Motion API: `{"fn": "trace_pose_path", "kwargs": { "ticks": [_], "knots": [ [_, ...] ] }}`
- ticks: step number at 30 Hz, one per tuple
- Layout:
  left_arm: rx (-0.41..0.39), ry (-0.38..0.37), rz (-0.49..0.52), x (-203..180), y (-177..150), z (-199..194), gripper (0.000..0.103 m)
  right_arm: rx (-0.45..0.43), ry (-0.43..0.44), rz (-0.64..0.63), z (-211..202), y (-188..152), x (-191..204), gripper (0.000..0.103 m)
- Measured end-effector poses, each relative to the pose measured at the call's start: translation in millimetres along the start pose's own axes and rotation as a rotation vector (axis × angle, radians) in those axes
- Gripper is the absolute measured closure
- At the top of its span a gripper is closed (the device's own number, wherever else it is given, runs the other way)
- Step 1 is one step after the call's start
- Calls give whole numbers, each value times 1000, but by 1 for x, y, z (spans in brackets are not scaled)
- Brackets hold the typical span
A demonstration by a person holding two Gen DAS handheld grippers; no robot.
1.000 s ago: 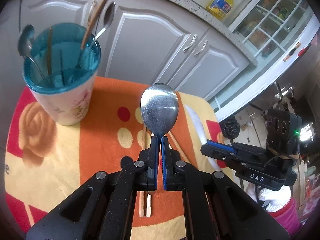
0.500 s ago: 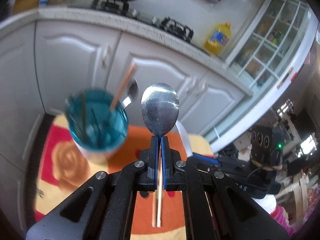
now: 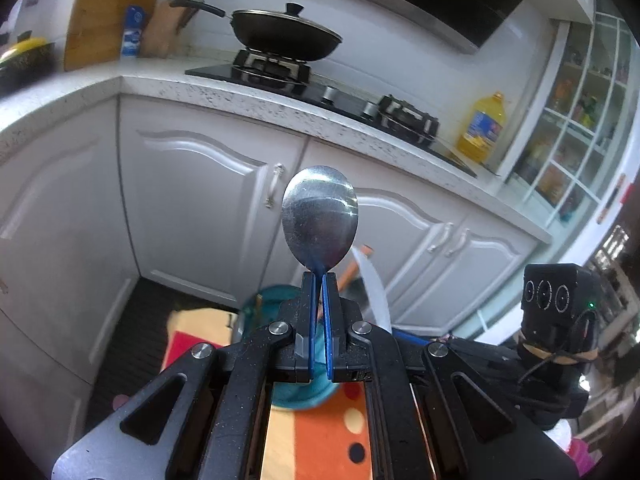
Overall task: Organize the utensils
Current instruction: 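Carry both spoons over the rose-print cup and lower them in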
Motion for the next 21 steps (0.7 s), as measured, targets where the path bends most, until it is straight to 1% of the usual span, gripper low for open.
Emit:
{"fn": "trace_pose_path", "kwargs": {
  "ticks": [2,5,9,11,15,18,21],
  "knots": [
    [-4,15,2,6,-1,5,101,31,-5,-15,11,-4,2,90],
    [-18,34,11,13,-2,11,101,54,-17,-33,14,-11,-1,90],
    [-46,62,28,18,-2,17,101,22,-6,-3,20,-7,-12,90],
    [-52,71,28,21,-4,19,101,18,-17,-9,28,-7,-15,90],
    [-48,84,22,27,-10,24,101,7,-33,-53,45,-7,-14,90],
    [-55,94,25,31,-10,23,101,-6,-26,-85,55,-5,-11,90],
    [-60,99,8,35,-11,23,101,-24,-18,-144,65,-3,-7,90]
  ]
}}
Point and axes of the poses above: each gripper's, at about its wrist camera, not at the fingertips, and z roughly the way its jaws point, x to its left, y to its top, the point moved 10 cm from there along z, roughly the way its jaws point, and after that the axes turned 5 degrees about -x, right-handed, at the moved point
